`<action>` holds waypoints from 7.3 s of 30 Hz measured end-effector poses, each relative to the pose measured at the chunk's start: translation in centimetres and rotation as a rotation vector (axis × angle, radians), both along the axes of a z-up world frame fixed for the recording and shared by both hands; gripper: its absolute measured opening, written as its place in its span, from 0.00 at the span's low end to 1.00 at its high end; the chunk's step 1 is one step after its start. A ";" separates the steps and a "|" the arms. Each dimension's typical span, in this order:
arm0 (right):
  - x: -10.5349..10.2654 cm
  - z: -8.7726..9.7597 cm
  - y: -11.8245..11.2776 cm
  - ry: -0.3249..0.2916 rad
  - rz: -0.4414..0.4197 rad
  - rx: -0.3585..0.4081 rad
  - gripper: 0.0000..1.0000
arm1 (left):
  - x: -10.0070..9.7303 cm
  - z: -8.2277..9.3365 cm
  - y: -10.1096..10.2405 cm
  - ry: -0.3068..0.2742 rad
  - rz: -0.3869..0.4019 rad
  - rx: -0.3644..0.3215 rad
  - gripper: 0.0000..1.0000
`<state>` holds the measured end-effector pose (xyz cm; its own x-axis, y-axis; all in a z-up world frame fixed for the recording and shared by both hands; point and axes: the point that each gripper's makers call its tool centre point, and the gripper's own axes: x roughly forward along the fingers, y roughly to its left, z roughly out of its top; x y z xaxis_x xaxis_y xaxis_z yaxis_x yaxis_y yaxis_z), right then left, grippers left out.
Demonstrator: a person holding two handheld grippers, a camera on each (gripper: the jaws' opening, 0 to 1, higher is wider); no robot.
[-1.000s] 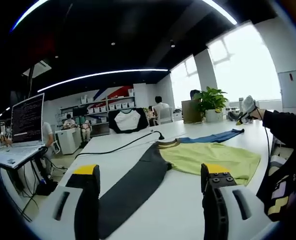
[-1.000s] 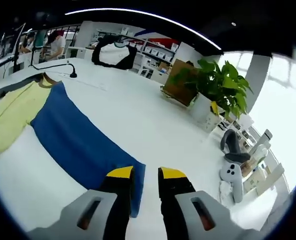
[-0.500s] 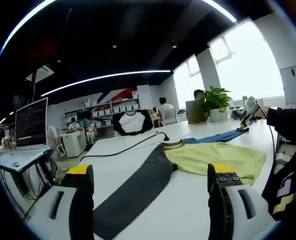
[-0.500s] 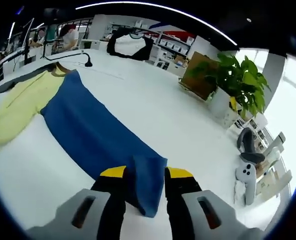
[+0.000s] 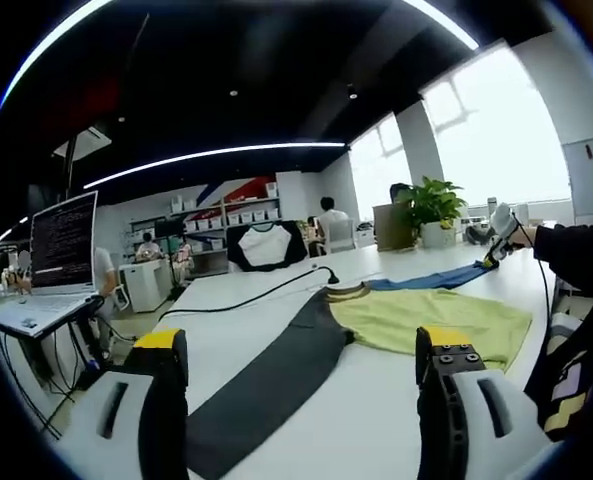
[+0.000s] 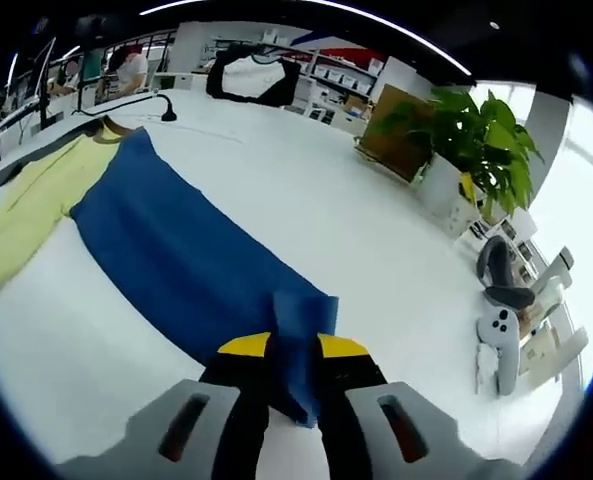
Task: Fold the garment on the visible template until the final outline fits inside the template.
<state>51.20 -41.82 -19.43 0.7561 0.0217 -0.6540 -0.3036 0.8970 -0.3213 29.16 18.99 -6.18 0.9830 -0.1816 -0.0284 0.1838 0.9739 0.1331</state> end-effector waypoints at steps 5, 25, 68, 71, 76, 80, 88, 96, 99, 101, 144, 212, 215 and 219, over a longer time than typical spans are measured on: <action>0.1 0.0 -0.2 -0.020 -0.013 -0.016 0.00 | 0.0 0.1 0.0 -0.001 -0.001 -0.002 1.00; 0.0 0.9 -5.8 -0.146 -0.195 -0.044 0.00 | -0.2 0.1 -0.4 0.009 -0.013 0.008 1.00; -3.8 7.8 -8.4 -0.397 -0.321 -0.003 0.28 | -0.1 0.2 -1.9 0.000 -0.062 -0.040 1.00; -4.1 8.7 -7.6 -0.421 -0.302 0.012 0.35 | 0.0 -0.1 -2.0 0.008 -0.064 -0.035 1.00; -4.4 10.3 -6.5 -0.499 -0.312 0.075 0.69 | 0.1 0.0 -2.1 0.008 -0.068 -0.034 1.00; -5.1 11.5 -6.2 -0.543 -0.331 0.066 0.89 | 0.1 -0.1 -2.1 0.014 -0.065 -0.035 1.00; -5.8 11.7 -4.8 -0.536 -0.292 0.101 1.00 | 0.2 -0.5 -2.4 0.029 -0.072 -0.028 1.00; -7.6 11.0 -2.4 -0.547 -0.226 0.149 1.00 | 0.3 -0.7 -2.8 0.033 -0.078 -0.028 1.00; -8.6 10.5 -2.2 -0.531 -0.261 0.187 1.00 | 0.3 -0.7 -2.9 0.036 -0.080 -0.026 1.00; -9.0 10.6 -2.0 -0.548 -0.253 0.155 1.00 | 0.3 -0.7 -3.1 0.033 -0.090 -0.023 1.00; -16.5 11.8 14.4 -0.546 0.189 0.350 1.00 | 0.9 -3.8 -12.4 0.119 -0.357 0.012 0.86; -19.4 2.4 23.0 -0.168 0.443 0.391 0.80 | -2.0 -8.6 -21.6 0.236 -0.692 0.016 0.00; -19.4 2.3 22.8 -0.161 0.435 0.390 0.79 | -1.9 -8.5 -21.4 0.222 -0.693 0.026 0.01; -19.4 2.2 22.7 -0.158 0.430 0.389 0.79 | -2.4 -9.4 -22.0 0.212 -0.731 0.161 0.04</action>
